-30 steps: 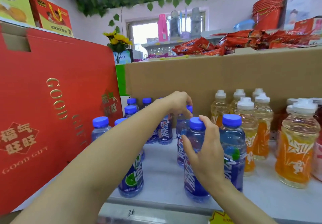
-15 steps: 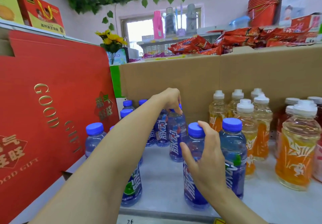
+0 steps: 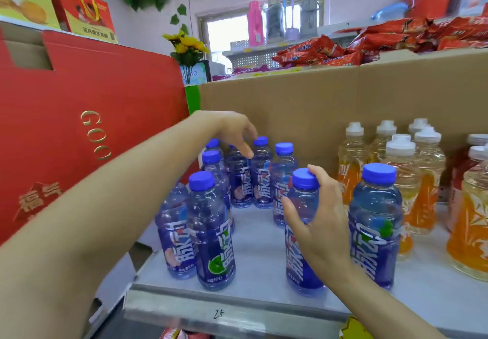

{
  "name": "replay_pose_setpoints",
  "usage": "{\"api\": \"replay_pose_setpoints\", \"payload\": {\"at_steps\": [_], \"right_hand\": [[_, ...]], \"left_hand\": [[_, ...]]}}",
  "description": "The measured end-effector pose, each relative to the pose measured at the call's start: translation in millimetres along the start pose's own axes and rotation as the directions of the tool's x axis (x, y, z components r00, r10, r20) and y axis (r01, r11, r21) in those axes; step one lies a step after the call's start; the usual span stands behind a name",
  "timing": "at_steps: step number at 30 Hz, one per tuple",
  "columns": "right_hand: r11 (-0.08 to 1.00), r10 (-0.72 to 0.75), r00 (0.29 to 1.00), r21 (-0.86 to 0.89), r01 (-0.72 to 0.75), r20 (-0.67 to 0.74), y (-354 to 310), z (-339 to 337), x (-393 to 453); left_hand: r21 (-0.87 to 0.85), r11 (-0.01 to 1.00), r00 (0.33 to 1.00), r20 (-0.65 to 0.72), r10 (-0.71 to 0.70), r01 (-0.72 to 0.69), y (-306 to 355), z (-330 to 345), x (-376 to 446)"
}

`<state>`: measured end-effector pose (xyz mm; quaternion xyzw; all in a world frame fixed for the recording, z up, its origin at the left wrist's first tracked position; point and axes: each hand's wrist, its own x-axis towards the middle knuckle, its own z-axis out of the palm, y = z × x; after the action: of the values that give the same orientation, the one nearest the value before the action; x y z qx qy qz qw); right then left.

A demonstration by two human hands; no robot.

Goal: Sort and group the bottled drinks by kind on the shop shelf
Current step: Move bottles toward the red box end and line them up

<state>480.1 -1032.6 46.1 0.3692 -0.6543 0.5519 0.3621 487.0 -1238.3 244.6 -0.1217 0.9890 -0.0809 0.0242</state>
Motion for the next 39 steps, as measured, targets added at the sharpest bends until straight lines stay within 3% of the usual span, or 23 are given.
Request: {"api": "replay_pose_setpoints", "payload": {"at_steps": [3, 11, 22, 28, 36, 39], "right_hand": [[0.999, 0.003, 0.999, 0.044, -0.005, 0.044, -3, 15, 2], [0.993, 0.013, 0.998, 0.113, -0.02, 0.064, 4, 39, 10], [0.99, 0.111, 0.986, 0.075, -0.12, 0.122, 10, 75, 22], [0.944, 0.324, 0.888, -0.165, -0.284, 0.325, 5, 61, -5], [0.939, 0.342, 0.84, -0.17, -0.298, 0.421, 3, 106, 15], [0.942, 0.334, 0.83, -0.19, -0.277, 0.447, 10, 125, 25]], "left_hand": [[0.008, 0.998, 0.993, 0.1, -0.059, 0.058, -28, 12, -16], [0.038, 0.984, 0.983, 0.038, -0.178, 0.177, -55, 31, 7], [0.052, 0.98, 0.981, -0.022, -0.193, 0.194, -74, 38, 31], [0.04, 0.985, 0.986, -0.028, -0.167, 0.168, -79, 50, 28], [-0.058, 0.983, 0.984, 0.016, -0.175, 0.176, -64, 29, -12], [-0.125, 0.973, 0.979, -0.036, -0.202, 0.196, -53, 14, -44]]}}
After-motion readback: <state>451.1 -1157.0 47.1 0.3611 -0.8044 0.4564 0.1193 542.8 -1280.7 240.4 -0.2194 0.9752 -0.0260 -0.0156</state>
